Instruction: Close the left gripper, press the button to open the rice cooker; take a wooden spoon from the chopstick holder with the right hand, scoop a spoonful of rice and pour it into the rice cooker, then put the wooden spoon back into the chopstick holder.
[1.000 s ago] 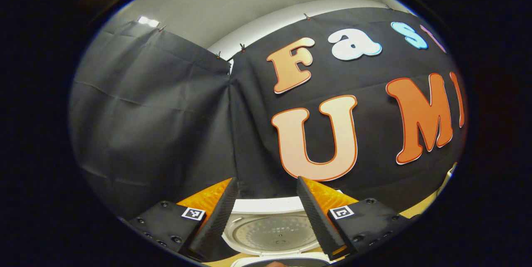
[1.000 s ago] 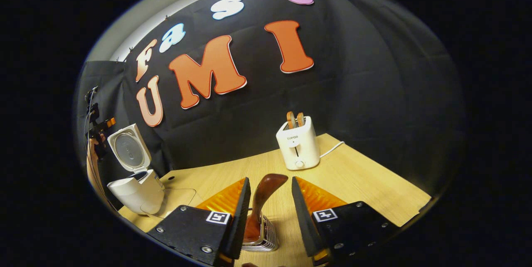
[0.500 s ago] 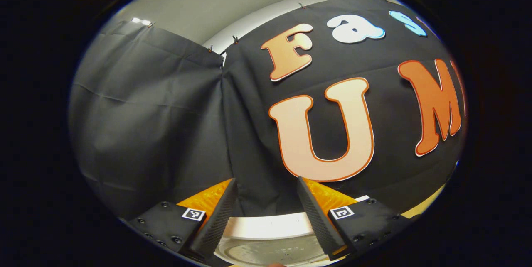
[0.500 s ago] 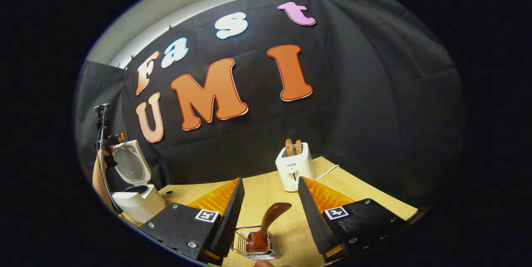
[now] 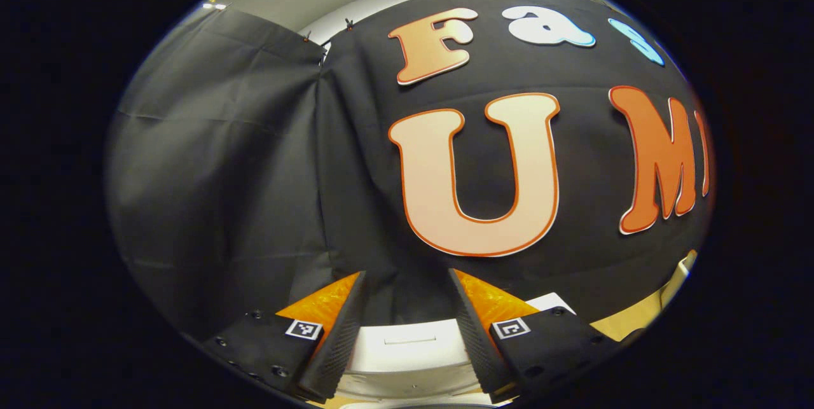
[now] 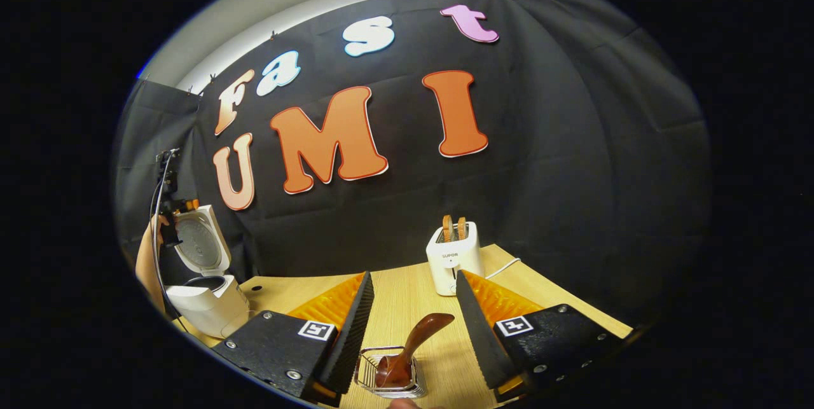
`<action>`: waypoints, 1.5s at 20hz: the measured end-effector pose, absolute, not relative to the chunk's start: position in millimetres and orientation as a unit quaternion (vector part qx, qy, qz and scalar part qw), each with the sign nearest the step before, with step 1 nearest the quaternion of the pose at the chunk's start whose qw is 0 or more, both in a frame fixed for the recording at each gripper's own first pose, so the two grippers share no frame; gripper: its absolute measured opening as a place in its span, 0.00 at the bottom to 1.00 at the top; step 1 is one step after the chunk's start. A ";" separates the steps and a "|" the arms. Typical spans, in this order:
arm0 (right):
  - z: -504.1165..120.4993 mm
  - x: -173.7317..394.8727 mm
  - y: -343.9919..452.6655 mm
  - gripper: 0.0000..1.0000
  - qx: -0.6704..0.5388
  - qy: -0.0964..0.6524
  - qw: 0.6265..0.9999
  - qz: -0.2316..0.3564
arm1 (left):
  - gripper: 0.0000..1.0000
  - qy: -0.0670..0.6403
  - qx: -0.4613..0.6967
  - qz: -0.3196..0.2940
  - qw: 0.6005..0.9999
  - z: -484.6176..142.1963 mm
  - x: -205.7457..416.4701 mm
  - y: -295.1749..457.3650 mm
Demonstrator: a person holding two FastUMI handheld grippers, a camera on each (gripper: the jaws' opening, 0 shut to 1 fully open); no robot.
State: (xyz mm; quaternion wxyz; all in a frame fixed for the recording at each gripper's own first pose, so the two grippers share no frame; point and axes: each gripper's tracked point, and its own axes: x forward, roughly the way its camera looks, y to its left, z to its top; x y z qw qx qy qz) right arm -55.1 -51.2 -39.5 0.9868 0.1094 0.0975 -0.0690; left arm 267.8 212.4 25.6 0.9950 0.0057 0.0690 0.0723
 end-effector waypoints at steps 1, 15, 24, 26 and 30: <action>-41.0 -55.1 -51.9 0.77 0.110 0.099 0.987 -0.068 | 0.82 0.082 0.005 0.067 0.994 24.7 261.9 208.0; -28.7 -76.2 -64.5 0.77 0.136 0.051 0.988 -0.043 | 0.83 0.233 -0.033 0.033 0.971 -31.3 124.4 167.5; -31.9 -77.5 -59.8 0.77 0.110 0.043 0.993 -0.028 | 0.83 0.290 -0.043 0.041 0.955 -85.1 65.7 151.1; -34.0 -75.0 -57.2 0.77 0.091 0.043 0.994 -0.028 | 0.82 0.299 -0.041 0.045 0.952 -101.9 53.3 146.0; -45.4 -71.6 -44.0 0.79 0.076 0.057 0.995 -0.012 | 0.83 0.354 -0.024 0.062 0.933 -163.3 19.8 138.3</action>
